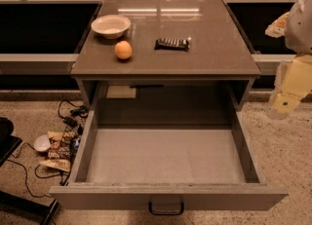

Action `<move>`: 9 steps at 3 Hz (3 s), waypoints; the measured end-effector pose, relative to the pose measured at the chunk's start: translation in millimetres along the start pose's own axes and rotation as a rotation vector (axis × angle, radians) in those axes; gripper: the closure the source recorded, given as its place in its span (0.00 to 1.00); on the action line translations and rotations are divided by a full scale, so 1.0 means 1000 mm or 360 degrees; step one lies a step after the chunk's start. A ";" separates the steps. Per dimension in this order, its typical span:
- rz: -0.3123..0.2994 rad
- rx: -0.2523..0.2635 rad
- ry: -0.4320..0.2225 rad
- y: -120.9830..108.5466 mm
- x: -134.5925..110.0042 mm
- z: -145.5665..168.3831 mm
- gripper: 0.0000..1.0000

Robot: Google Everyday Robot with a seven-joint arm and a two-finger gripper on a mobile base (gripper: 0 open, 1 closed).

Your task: Close top drawer

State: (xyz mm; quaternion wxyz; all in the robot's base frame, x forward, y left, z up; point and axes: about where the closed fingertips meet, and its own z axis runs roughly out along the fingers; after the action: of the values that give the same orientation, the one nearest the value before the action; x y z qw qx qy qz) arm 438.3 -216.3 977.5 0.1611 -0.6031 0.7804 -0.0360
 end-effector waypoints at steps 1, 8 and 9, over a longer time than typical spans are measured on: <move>0.0001 0.0000 0.0000 0.000 0.000 0.000 0.00; 0.0444 -0.0102 0.0139 0.264 0.114 0.223 1.00; 0.0454 -0.0147 0.0163 0.282 0.123 0.232 1.00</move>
Offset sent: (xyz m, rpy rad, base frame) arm -0.0153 -0.0116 0.0022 0.0747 0.0038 -0.0599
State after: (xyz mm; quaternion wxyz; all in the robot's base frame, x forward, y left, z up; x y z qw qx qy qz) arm 217.8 -225.2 662.0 0.0965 -0.4903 0.8662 -0.0075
